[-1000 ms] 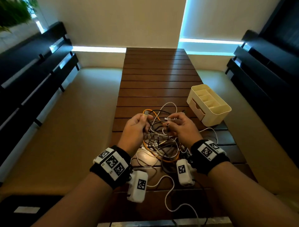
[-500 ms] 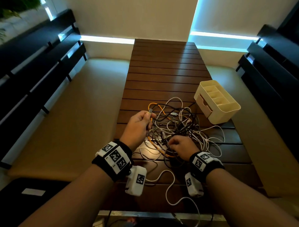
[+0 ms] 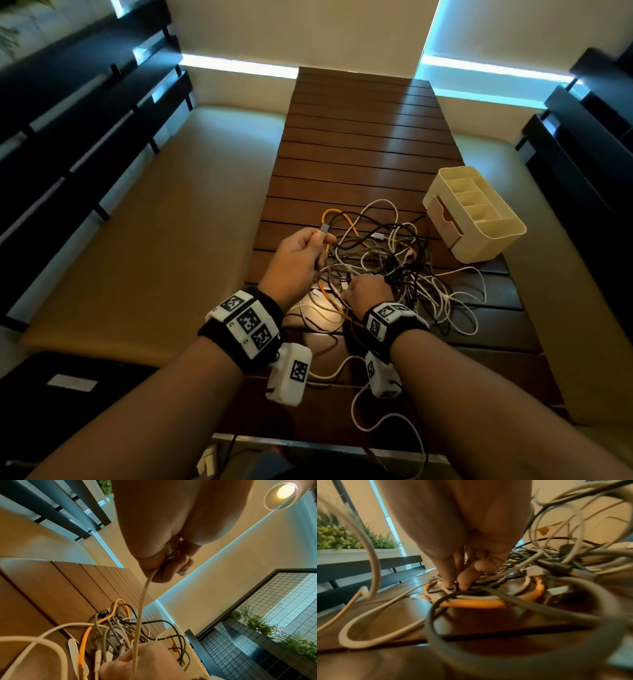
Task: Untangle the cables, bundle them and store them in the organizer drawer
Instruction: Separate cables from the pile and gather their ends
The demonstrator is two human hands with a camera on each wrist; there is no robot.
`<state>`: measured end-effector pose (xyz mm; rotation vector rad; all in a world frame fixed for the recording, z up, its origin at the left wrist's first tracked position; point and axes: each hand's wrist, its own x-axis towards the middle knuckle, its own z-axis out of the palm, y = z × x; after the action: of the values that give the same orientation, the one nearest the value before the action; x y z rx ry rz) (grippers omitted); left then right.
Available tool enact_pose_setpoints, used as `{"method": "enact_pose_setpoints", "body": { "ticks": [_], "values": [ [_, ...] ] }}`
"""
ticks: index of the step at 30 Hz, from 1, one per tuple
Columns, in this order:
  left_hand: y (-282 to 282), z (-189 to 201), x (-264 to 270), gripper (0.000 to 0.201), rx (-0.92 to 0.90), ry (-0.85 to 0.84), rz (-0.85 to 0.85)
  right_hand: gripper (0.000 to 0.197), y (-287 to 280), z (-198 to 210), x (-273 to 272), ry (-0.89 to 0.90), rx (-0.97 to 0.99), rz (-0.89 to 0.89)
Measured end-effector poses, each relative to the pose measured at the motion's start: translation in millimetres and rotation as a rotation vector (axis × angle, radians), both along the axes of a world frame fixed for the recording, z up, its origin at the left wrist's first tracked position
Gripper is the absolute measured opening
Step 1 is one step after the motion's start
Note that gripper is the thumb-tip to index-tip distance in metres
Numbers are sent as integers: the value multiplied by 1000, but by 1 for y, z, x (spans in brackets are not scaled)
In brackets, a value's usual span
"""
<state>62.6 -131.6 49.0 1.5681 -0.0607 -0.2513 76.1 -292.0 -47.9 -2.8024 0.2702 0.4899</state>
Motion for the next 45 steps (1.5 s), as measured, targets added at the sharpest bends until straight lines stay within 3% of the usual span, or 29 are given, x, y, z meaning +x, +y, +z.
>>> {"method": "enact_pose_setpoints", "body": {
  "ticks": [5, 13, 18, 24, 28, 32, 34, 38, 45],
  "values": [
    [10, 3, 2, 30, 6, -9, 9, 26, 4, -7, -1, -115, 66, -135],
    [8, 2, 4, 30, 10, 6, -17, 28, 11, -6, -9, -115, 0, 6],
    [1, 5, 5, 26, -14, 11, -22, 21, 1, 15, -10, -136, 215, -120],
    [-10, 19, 5, 16, -148, 43, -38, 3, -3, 66, -17, -367, 627, -191],
    [-15, 29, 4, 19, -177, 22, -72, 5, -9, 96, -25, -449, 774, -210],
    [-17, 37, 4, 19, -188, -55, -62, 14, -12, 151, -37, -845, 924, -274],
    [-19, 44, 4, 19, -231, -86, -69, 15, -17, 175, -37, -952, 962, -269],
    [-24, 62, 0, 15, -304, -172, -62, 11, -26, 181, -28, -729, 805, -202],
    [-31, 73, 2, 17, -369, -179, 5, 14, -10, 172, -33, -655, 928, -132]
  ]
}}
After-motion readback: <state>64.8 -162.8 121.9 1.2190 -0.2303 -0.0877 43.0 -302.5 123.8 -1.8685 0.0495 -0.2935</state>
